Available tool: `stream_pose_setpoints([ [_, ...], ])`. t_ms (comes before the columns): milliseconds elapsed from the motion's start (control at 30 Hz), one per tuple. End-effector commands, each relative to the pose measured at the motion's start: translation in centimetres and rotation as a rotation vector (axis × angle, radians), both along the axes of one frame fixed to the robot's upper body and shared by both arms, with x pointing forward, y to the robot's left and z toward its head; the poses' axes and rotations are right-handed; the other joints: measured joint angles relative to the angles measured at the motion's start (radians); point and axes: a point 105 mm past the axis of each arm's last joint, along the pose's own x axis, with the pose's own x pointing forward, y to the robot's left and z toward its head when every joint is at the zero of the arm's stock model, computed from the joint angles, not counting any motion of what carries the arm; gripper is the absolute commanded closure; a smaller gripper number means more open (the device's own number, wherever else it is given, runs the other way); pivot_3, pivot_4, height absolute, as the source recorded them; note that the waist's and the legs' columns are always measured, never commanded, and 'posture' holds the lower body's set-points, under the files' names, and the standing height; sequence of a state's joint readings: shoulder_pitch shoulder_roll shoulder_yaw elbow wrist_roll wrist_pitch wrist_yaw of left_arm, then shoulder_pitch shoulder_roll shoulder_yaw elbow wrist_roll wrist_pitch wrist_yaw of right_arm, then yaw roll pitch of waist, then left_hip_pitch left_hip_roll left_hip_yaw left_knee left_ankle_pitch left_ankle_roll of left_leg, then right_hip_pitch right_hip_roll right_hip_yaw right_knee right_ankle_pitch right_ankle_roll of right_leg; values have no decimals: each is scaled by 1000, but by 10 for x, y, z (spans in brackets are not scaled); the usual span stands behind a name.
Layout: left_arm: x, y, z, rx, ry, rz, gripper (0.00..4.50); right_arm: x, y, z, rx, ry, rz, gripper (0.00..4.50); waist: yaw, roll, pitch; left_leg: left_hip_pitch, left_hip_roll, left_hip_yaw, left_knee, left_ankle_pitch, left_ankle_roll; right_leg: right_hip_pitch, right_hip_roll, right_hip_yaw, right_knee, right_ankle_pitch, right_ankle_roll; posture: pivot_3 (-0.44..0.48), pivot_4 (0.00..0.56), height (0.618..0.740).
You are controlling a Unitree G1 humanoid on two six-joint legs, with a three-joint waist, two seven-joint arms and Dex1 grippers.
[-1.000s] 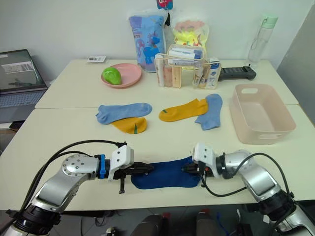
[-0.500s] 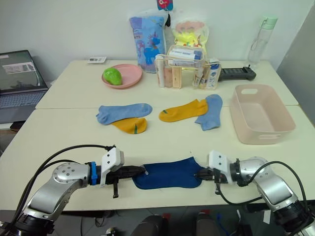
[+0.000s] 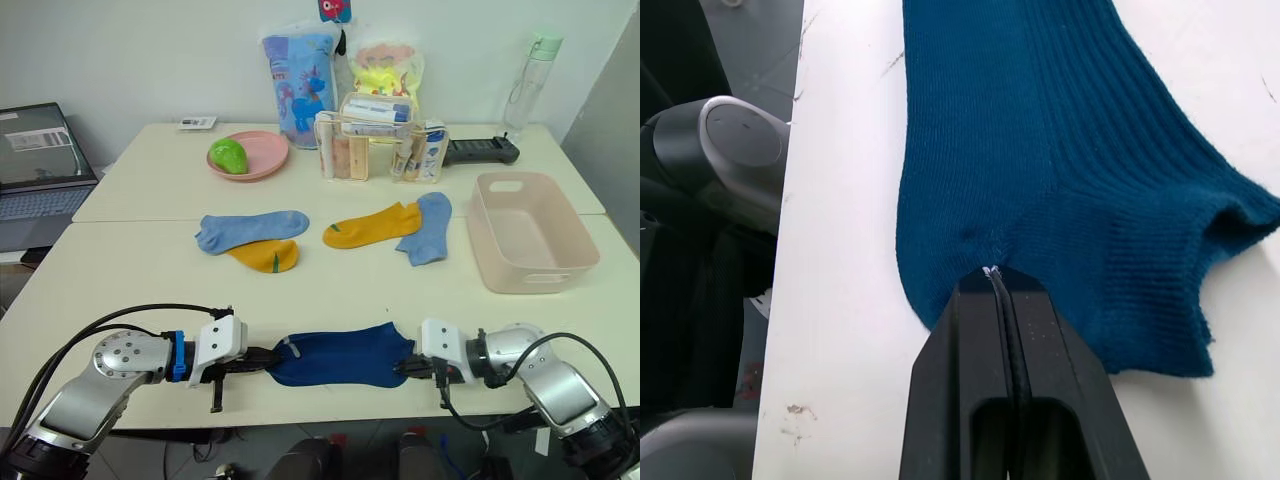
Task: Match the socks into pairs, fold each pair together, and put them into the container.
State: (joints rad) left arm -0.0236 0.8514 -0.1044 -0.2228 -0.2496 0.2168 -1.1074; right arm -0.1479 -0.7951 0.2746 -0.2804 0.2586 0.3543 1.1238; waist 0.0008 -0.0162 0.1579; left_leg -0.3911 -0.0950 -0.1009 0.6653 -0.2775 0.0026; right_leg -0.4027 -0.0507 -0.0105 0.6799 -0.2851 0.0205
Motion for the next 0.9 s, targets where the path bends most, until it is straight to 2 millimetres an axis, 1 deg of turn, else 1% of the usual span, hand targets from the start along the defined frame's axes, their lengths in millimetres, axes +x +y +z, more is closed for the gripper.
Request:
stream_pose_setpoints([
  [33,-3,-8,21,-108,-14,-6,4487,15,-3,33,104,-12,-141,4479,0,0,0,0,0,0,0,0,0,0,0,0,0,0,0,0,150,740],
  [133,-4,-10,28,-135,-20,-4,4500,18,-6,44,164,15,-226,3867,1,0,0,-1,0,-1,0,0,0,-1,0,0,0,0,0,0,150,740],
  [200,-6,-10,30,-149,-6,-2,4500,19,-9,46,175,28,-271,3238,1,0,0,-1,0,0,0,0,0,-1,0,0,0,0,0,0,150,740],
  [300,-8,-12,33,-174,3,-8,3926,23,-17,38,143,28,-341,2173,1,0,0,-1,0,0,0,0,0,-1,0,0,0,0,0,0,150,740],
  [367,-8,-14,36,-185,0,-11,3260,23,-18,33,124,32,-353,1445,0,0,0,-1,0,0,0,0,0,-1,0,0,0,0,0,0,150,740],
  [400,-6,-15,37,-190,-11,-8,2883,23,-17,30,117,34,-355,1009,0,0,0,-1,0,0,0,0,0,-1,0,0,0,0,0,0,150,740],
  [467,0,-18,41,-209,-56,14,2281,22,-10,19,112,61,-363,376,0,0,0,-1,0,0,0,0,0,-1,0,0,0,0,0,0,150,740],
  [500,1,-20,42,-214,-64,14,1979,21,-8,11,93,71,-361,363,0,0,0,-1,0,0,0,0,0,-1,0,0,0,0,0,0,150,740],
  [567,1,-22,41,-211,-65,7,1979,19,-4,2,73,75,-355,363,0,0,0,-1,0,0,0,0,0,-1,0,0,0,0,0,0,150,740],
  [633,0,-23,40,-205,-65,2,1979,18,-2,-1,70,75,-345,363,0,0,0,0,0,1,0,0,0,-1,0,0,0,0,0,0,150,740],
  [733,1,-23,41,-205,-68,5,1939,15,1,1,89,92,-323,950,-1,0,0,0,0,0,0,0,0,-1,0,0,0,0,0,0,150,740],
  [900,2,-26,43,-216,-79,0,1939,15,3,7,117,117,-318,2704,-1,0,0,0,0,0,0,0,0,-1,0,0,0,0,0,0,150,740],
])
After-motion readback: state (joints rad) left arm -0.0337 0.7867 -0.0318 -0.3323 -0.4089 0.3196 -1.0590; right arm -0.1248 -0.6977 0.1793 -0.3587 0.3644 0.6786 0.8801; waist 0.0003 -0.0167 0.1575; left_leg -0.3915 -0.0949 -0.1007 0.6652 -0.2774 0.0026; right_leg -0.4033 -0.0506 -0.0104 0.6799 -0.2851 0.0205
